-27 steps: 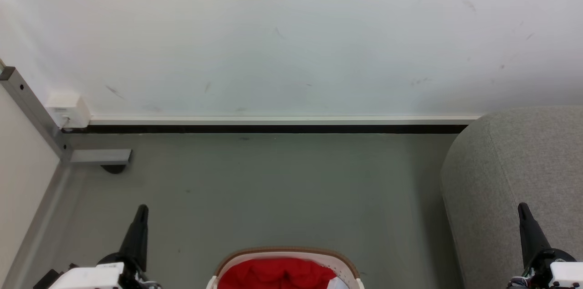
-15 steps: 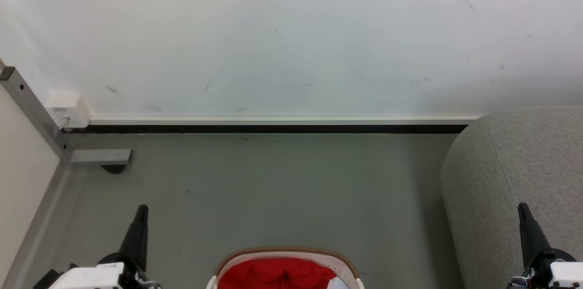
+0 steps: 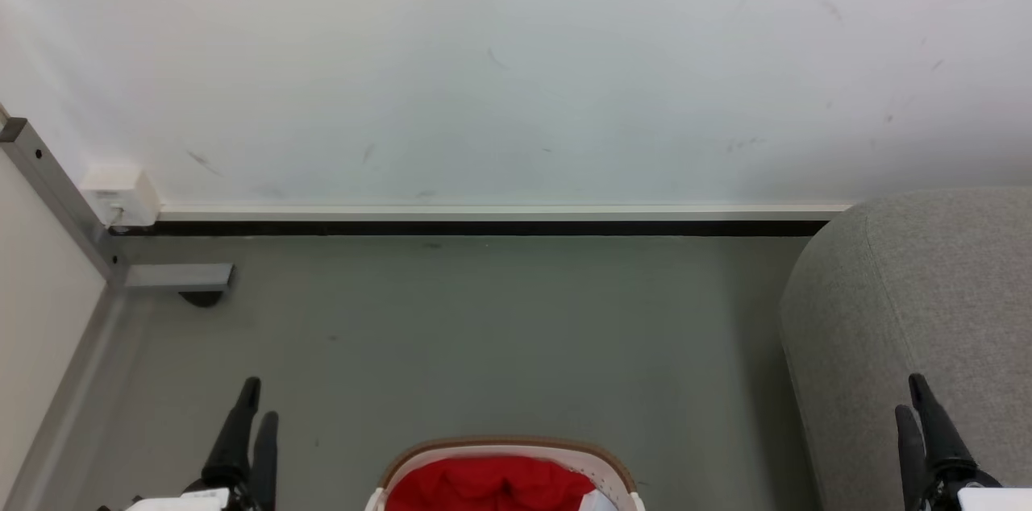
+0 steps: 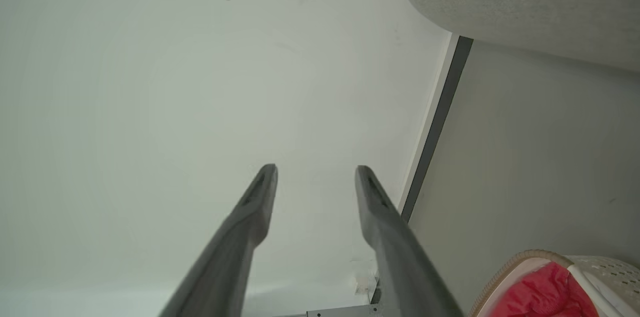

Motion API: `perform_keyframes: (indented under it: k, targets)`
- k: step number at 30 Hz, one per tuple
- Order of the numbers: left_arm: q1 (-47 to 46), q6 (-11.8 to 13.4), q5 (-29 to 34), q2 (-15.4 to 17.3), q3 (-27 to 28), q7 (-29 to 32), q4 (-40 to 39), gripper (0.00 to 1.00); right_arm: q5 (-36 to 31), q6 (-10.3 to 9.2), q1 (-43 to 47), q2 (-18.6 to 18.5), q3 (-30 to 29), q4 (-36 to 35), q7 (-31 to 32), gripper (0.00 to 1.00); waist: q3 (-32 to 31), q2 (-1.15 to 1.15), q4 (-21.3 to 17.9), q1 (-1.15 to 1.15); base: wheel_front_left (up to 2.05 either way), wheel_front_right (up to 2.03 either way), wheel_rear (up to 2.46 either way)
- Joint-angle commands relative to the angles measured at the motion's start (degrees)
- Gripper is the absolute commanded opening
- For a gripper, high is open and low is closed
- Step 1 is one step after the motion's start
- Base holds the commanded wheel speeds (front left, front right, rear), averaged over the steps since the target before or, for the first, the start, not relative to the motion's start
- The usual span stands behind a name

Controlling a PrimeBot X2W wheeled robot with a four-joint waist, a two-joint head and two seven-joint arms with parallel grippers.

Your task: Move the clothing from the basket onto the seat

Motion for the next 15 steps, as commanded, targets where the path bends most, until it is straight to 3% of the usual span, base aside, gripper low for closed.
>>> perform_keyframes:
  k: [1, 8, 15]
  targets:
    - [-1.0, -0.1, -0.2, 0.3, -0.2, -0.7, -1.3, 1.00, 0.6, 0.00, -1.1, -0.5, 0.7, -1.9, -0.8, 1.00, 0.0, 0.00, 0.0, 0.00, 0.00, 0.00, 0.00]
    - [-1.0, -0.1, 2.0, 0.4, -0.3, -2.7, -2.7, 1.00, 0.3, -0.01, -1.1, -0.5, 2.9, -3.6, -2.9, 1.00, 0.1, 0.00, 0.1, 0.00, 0.00, 0.00, 0.00]
    - [-0.6, -0.2, 8.4, 0.4, -0.1, -4.5, -4.9, 1.00, -5.4, -0.02, -1.5, -0.6, 4.6, -3.4, -4.7, 1.00, 0.0, 0.00, 0.0, 0.00, 0.00, 0.00, 0.00]
